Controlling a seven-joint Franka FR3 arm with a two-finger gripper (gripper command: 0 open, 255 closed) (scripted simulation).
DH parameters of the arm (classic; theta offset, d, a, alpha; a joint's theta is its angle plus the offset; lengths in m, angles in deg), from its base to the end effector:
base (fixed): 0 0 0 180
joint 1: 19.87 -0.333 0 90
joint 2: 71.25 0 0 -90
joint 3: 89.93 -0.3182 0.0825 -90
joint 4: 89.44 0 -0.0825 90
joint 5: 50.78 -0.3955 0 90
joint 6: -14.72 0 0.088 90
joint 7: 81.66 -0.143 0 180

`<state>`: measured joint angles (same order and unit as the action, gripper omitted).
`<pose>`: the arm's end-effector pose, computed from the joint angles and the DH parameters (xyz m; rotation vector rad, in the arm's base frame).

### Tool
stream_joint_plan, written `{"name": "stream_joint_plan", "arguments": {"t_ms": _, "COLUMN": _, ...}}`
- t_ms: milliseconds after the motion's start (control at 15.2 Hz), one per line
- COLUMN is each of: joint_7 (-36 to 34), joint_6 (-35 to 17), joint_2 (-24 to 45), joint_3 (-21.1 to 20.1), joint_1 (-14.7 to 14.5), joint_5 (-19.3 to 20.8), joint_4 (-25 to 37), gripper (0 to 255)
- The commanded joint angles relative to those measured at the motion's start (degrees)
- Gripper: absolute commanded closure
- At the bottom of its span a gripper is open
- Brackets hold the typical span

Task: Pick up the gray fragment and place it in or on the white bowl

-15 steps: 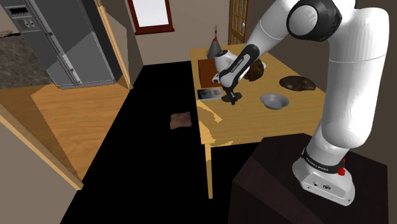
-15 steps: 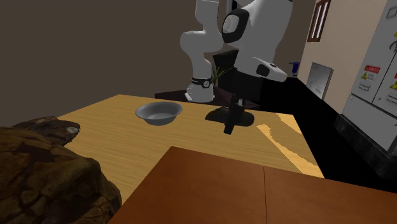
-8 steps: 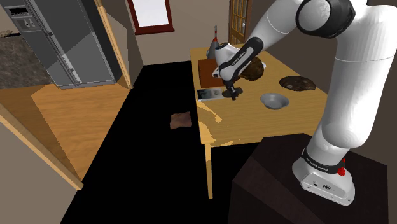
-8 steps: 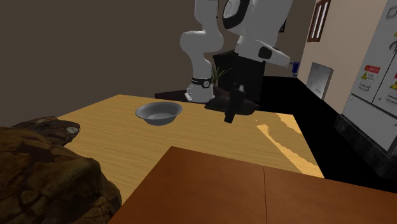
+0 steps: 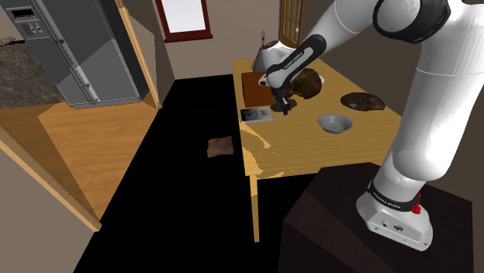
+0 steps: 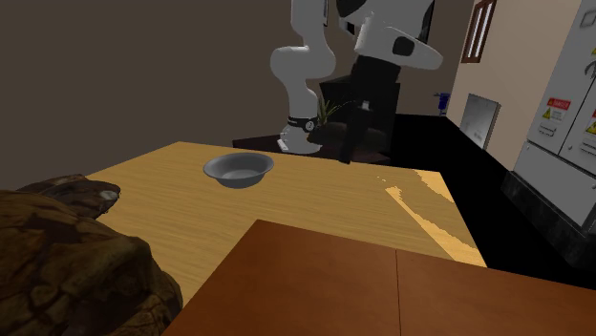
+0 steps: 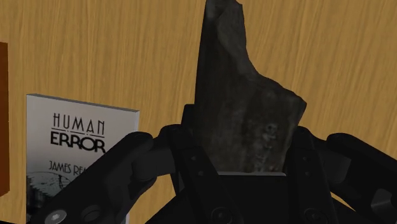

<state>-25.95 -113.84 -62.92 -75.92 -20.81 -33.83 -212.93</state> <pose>0.5408 -0.1427 0.2907 2.6263 1.3299 -0.2858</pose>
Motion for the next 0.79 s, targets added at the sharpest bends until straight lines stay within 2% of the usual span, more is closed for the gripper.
{"name": "stream_joint_plan", "arguments": {"t_ms": 0, "joint_7": 0.2, "joint_6": 1.5, "joint_2": -1.0, "joint_3": 0.0, "joint_1": -0.1, "joint_5": 0.0, "joint_4": 0.5, "gripper": 255}}
{"name": "stream_joint_plan", "arguments": {"t_ms": 66, "joint_7": 0.3, "joint_6": 2.0, "joint_2": -1.3, "joint_3": -0.1, "joint_1": -0.1, "joint_5": -0.1, "joint_4": 0.7, "gripper": 255}}
{"name": "stream_joint_plan", "arguments": {"t_ms": 726, "joint_7": 7.1, "joint_6": -3.9, "joint_2": -13.6, "joint_3": 6.1, "joint_1": 6.0, "joint_5": 6.4, "joint_4": -14.7, "gripper": 255}}
